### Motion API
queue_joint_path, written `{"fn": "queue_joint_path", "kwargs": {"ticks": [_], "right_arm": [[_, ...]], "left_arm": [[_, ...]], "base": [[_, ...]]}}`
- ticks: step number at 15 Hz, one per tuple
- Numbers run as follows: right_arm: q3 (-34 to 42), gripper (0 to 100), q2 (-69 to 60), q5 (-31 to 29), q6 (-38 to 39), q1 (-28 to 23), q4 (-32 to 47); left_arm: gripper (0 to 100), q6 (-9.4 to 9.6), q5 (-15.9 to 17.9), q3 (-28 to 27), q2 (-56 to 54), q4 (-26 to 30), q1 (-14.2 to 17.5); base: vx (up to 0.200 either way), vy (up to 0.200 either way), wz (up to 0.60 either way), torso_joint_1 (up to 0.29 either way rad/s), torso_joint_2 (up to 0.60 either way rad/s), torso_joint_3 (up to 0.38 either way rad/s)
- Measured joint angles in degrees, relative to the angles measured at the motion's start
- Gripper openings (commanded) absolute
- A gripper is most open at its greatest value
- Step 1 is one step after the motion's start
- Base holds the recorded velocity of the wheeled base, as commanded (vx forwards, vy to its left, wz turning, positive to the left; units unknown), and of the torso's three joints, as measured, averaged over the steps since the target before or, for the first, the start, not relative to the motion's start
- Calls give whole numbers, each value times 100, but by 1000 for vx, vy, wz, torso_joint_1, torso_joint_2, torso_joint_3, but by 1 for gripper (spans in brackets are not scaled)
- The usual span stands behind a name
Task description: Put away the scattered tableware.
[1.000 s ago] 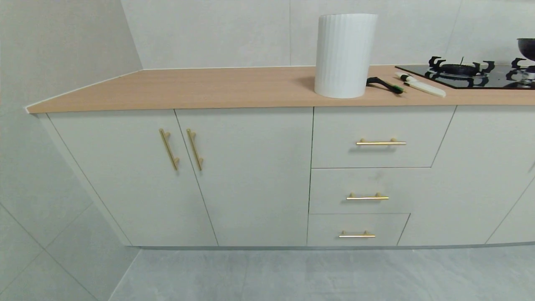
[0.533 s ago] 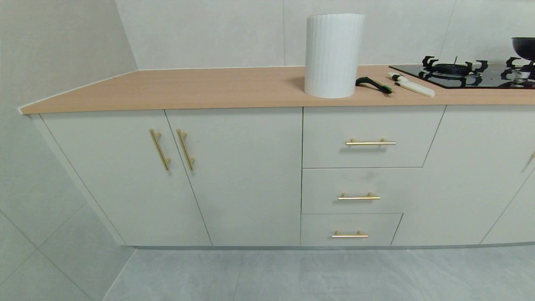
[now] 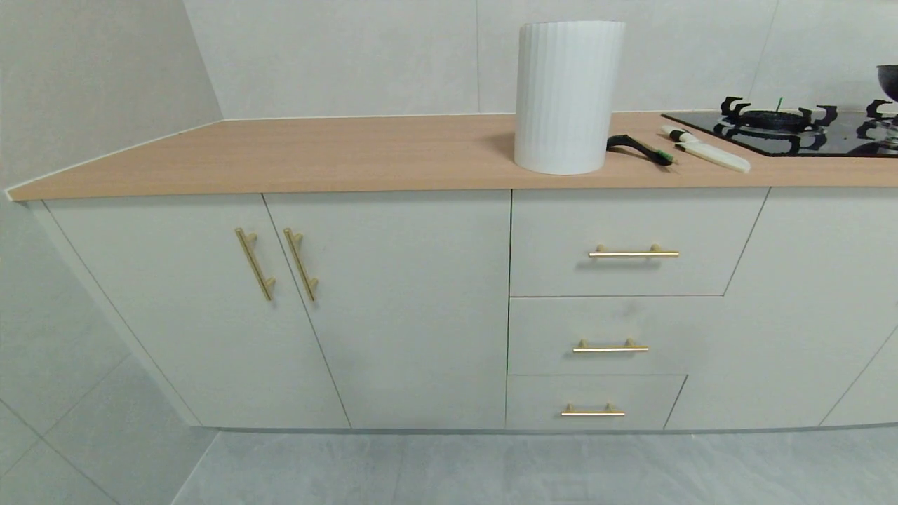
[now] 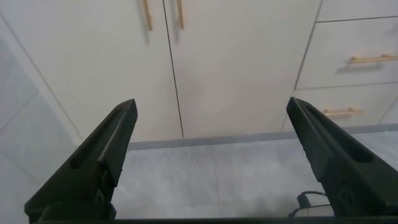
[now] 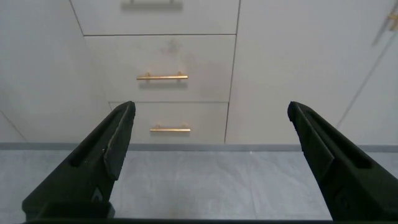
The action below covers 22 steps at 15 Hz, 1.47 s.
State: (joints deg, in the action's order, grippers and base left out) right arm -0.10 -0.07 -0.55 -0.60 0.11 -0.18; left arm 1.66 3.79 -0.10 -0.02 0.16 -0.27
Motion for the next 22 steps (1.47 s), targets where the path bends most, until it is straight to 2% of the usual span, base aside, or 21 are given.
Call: {"fn": "queue_joint_path", "kwargs": {"ticks": [9, 12, 22], "right_arm": [[0, 100, 0, 0, -5, -4, 0], [0, 100, 0, 1, -6, -1, 0], [0, 100, 0, -5, -5, -1, 0]], "left_arm": [[100, 1, 0, 0, 0, 0, 0], [100, 0, 0, 0, 0, -2, 5], [100, -16, -10, 0, 0, 2, 0]], "base": [[0, 0, 0, 0, 0, 0], [0, 0, -600, 4, 5, 2], [0, 0, 0, 0, 0, 0]]}}
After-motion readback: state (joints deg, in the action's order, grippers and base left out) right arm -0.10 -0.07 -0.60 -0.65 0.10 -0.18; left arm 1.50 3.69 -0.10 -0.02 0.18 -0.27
